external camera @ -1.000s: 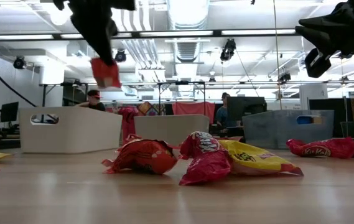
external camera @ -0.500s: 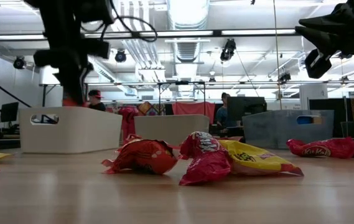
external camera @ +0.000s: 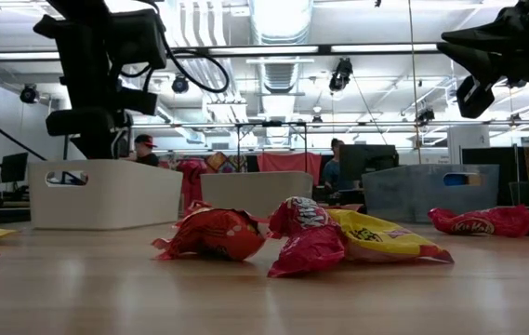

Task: Sort candy
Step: Put the red chocolate into the black bin

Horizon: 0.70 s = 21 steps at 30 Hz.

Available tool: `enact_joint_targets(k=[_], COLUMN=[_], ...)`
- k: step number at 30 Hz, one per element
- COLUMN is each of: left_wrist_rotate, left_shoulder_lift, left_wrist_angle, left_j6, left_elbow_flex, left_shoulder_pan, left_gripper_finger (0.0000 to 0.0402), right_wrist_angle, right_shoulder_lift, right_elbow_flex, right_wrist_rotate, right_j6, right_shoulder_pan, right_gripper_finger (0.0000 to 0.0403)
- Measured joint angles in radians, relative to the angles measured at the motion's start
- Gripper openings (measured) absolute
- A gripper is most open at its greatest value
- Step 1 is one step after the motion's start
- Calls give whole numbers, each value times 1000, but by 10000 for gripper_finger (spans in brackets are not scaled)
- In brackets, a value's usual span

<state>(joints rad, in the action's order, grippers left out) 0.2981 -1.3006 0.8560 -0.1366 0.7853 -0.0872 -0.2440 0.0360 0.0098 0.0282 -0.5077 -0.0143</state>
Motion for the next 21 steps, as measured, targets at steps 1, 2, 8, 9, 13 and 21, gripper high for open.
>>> enact_joint_targets(k=[1, 2, 8, 9, 13, 21], left_wrist_rotate=[0, 0, 0, 1, 0, -1], left_shoulder_lift=[0, 0, 6, 12, 56, 177], left_wrist_angle=[0, 0, -10, -28, -174, -496], left_j6=[-1, -2, -3, -3, 0, 5], left_elbow_flex=[2, 5, 42, 50, 52, 7], left_shoulder_pan=[0, 0, 3, 4, 20, 121], left_gripper_finger=[75, 83, 112, 114, 112, 96], right_wrist_angle=[0, 0, 11, 31, 61, 282], right_shoulder_lift=[0, 0, 0, 2, 40, 235], right_elbow_flex=[0, 0, 4, 9, 50, 186], right_wrist_rotate=[1, 1, 1, 1, 2, 58], right_j6=[0, -1, -18, -18, -19, -74], right_shoulder_pan=[0, 0, 0, 0, 0, 0], right_gripper_finger=[43, 43, 43, 43, 43, 43])
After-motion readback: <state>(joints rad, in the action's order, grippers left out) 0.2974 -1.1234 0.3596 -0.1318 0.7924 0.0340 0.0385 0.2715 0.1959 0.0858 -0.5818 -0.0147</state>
